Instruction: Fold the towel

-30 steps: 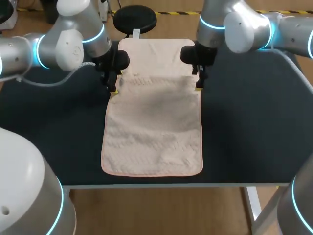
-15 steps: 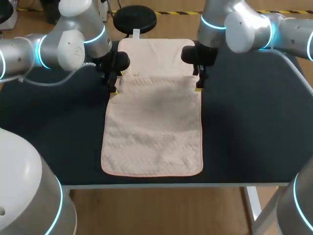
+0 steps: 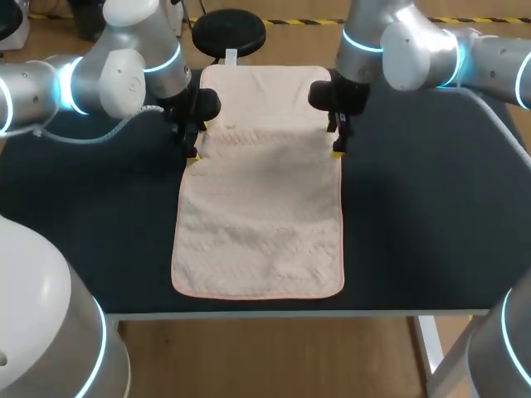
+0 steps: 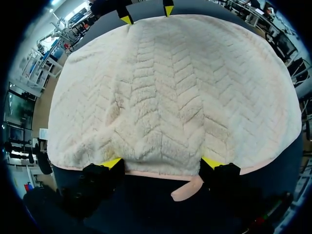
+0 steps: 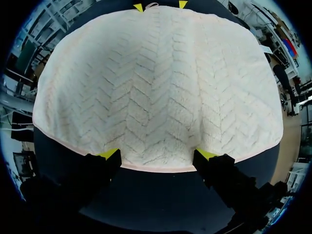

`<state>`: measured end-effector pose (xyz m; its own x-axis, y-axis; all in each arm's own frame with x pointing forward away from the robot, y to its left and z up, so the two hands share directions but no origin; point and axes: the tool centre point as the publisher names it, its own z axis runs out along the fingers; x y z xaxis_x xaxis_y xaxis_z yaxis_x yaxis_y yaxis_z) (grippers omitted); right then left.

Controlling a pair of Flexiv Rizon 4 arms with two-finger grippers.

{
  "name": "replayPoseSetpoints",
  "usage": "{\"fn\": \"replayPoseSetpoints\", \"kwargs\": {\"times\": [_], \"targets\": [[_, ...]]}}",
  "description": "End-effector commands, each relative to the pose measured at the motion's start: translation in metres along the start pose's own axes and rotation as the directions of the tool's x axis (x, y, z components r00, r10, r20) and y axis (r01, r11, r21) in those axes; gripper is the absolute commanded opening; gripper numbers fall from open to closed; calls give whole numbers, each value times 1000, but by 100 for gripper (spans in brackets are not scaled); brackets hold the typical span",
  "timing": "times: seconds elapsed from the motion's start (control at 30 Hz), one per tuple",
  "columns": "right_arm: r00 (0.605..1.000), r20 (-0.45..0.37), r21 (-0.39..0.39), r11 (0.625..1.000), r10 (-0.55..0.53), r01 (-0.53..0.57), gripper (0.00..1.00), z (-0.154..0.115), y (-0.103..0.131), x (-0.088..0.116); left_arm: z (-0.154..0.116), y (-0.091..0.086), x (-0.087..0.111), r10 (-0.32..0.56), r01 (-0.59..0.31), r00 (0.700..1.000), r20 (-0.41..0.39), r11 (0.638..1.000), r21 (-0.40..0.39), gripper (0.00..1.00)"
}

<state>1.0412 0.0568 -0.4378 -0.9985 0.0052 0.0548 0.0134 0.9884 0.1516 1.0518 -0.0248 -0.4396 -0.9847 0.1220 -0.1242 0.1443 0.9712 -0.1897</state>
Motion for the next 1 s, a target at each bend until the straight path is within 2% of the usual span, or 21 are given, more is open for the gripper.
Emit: {"fn": "replayPoseSetpoints", "kwargs": {"times": [0.03,0.27,0.33,0.37,0.43,0.47,0.53,0.57,0.6,0.63,1.0], "targets": [[1000,-11,5,1000,7,-7,100,5,0,-7,13,4,0,0,0,1000,-2,1000,-7,100],[1000,-15,10,1000,23,-23,98,10,-1,-10,14,6,1,2,-2,1000,0,1000,-5,100],[1000,-17,12,1000,26,-25,85,11,-2,-10,14,6,1,3,-3,1000,-1,1000,-6,100],[999,-19,12,1000,27,-27,58,12,-2,-10,14,7,2,4,-4,1000,-2,1000,-6,100],[999,-21,13,1000,29,-29,37,14,-2,-11,14,7,2,3,-3,1000,-3,1000,-7,100],[999,-21,14,999,30,-30,0,14,-3,-11,14,7,2,2,-2,1000,-4,1000,-8,97],[999,-22,14,999,31,-31,0,15,-3,-10,14,7,3,1,-1,1000,-8,1000,-7,76],[999,-22,13,999,32,-32,0,15,-3,-10,14,7,3,0,0,1000,-8,1000,-7,35],[999,-23,11,999,33,-33,0,15,-3,-10,14,7,3,-3,3,1000,-9,1000,-6,23],[999,-22,10,999,34,-34,0,15,-3,-10,14,8,3,-3,3,1000,-10,1000,-6,0],[999,15,6,999,34,-34,0,3,-3,-4,1,10,3,-17,17,1000,4,1000,9,0]]}}
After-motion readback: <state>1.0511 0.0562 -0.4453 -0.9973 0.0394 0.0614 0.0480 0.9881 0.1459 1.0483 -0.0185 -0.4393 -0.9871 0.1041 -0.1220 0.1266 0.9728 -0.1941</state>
